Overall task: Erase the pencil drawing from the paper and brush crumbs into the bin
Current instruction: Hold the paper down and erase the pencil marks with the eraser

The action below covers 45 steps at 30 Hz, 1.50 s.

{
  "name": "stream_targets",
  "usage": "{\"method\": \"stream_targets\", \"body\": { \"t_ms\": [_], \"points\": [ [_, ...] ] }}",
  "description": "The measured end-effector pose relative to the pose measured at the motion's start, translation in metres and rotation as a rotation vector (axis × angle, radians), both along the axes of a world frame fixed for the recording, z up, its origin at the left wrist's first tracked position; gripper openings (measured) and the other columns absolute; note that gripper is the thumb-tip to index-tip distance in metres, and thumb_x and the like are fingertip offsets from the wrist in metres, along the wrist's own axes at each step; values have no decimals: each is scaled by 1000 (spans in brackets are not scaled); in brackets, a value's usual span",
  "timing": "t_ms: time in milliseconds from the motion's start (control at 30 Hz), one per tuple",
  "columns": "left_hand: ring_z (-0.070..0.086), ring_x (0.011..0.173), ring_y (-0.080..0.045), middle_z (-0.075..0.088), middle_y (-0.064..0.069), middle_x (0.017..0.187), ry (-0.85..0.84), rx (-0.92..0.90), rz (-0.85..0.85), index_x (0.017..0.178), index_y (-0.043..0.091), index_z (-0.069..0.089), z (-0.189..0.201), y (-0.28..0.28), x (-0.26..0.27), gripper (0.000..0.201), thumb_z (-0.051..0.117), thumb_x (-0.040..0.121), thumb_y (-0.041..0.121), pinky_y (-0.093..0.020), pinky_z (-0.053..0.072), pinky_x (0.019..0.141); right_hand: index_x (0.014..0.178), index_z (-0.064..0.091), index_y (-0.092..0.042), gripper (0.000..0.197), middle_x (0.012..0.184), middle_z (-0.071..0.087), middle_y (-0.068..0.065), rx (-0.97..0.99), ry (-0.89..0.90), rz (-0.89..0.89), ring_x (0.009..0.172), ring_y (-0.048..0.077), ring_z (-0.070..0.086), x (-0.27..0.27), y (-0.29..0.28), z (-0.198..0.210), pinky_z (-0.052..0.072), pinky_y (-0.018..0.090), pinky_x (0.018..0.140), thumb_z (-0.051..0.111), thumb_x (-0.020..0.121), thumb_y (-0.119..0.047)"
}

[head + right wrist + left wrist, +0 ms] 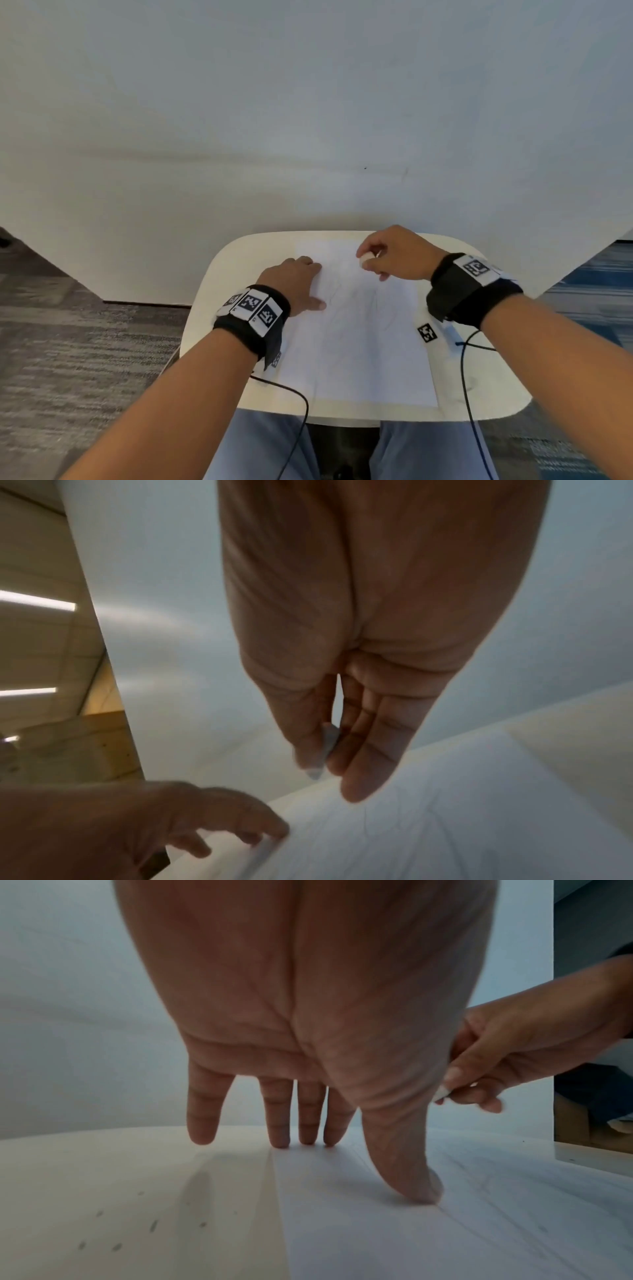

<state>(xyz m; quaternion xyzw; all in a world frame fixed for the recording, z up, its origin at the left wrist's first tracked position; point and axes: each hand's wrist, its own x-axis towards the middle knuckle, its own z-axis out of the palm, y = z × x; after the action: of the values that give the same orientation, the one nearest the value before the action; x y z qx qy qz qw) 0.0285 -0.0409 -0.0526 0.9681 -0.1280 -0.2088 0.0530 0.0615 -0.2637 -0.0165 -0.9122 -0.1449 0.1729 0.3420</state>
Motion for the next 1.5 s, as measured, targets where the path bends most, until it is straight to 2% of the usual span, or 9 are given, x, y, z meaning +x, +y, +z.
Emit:
{"method": "stream_targets", "body": {
  "t_ms": [100, 233, 467, 633, 733, 1000, 1100, 1267, 1500],
  "points": [
    [37, 133, -22, 35, 1, 151, -29, 26, 0, 151, 21, 31, 5, -3, 12, 76, 62, 89, 52, -43, 43, 100, 99, 73, -7, 14, 90, 70, 12, 44, -2, -29, 59, 16, 67, 24, 26, -13, 55, 19, 59, 67, 85, -6],
    [39, 125, -23, 40, -2, 139, -20, 46, 3, 139, 18, 43, 5, -2, 27, 76, 68, 81, 59, -44, 47, 93, 90, 71, -8, 12, 71, 63, 3, 21, -35, -63, 57, 17, 62, 39, 47, -29, 55, 29, 65, 73, 78, -4],
    [47, 116, -20, 52, 4, 124, -50, -63, 34, 122, 20, 46, -6, 1, 38, 73, 75, 71, 61, -43, 47, 87, 84, 77, -17, 8, 69, 63, -12, -75, -137, -18, 64, 2, 58, 45, 54, -38, 39, 8, 56, 76, 77, -20],
    [33, 138, -20, 35, 7, 153, -70, -50, -11, 141, 26, 42, -12, 2, 35, 82, 68, 74, 67, -47, 42, 101, 82, 77, -18, 6, 63, 65, -13, -112, -63, 153, 48, -1, 55, 34, 58, -35, 46, 15, 58, 77, 76, -19],
    [25, 143, -19, 24, 6, 160, -59, -28, -22, 151, 24, 30, -11, 1, 35, 94, 65, 77, 69, -47, 37, 106, 79, 76, -15, 3, 68, 70, -4, -95, -119, -22, 47, 2, 59, 50, 55, -33, 52, 22, 61, 74, 78, -17],
    [36, 132, -19, 39, 7, 147, -105, -21, -13, 139, 24, 42, -15, 0, 27, 85, 62, 73, 74, -46, 44, 96, 83, 78, -17, 7, 71, 68, -10, -154, -55, 161, 59, 2, 57, 44, 57, -32, 46, 17, 61, 76, 76, -19],
    [31, 135, -20, 33, 6, 152, -93, 4, 0, 146, 21, 34, -16, -2, 25, 93, 59, 75, 75, -47, 41, 99, 81, 78, -12, 7, 67, 66, -10, -118, -156, -26, 56, 1, 56, 53, 51, -34, 46, 20, 62, 72, 78, -15],
    [27, 138, -21, 30, 6, 153, -70, 9, -9, 147, 29, 31, -14, -1, 26, 92, 60, 73, 76, -50, 40, 100, 82, 78, -19, 8, 77, 72, -10, -182, -31, 220, 62, 1, 62, 34, 58, -35, 53, 22, 61, 74, 75, -21],
    [15, 146, -20, 14, 6, 162, -19, 45, -5, 155, 30, 12, -13, -3, 28, 104, 58, 75, 78, -53, 34, 107, 78, 76, -14, 4, 73, 70, -4, -136, -88, 37, 55, 9, 60, 48, 48, -33, 49, 18, 51, 72, 78, -16]
  ]
}}
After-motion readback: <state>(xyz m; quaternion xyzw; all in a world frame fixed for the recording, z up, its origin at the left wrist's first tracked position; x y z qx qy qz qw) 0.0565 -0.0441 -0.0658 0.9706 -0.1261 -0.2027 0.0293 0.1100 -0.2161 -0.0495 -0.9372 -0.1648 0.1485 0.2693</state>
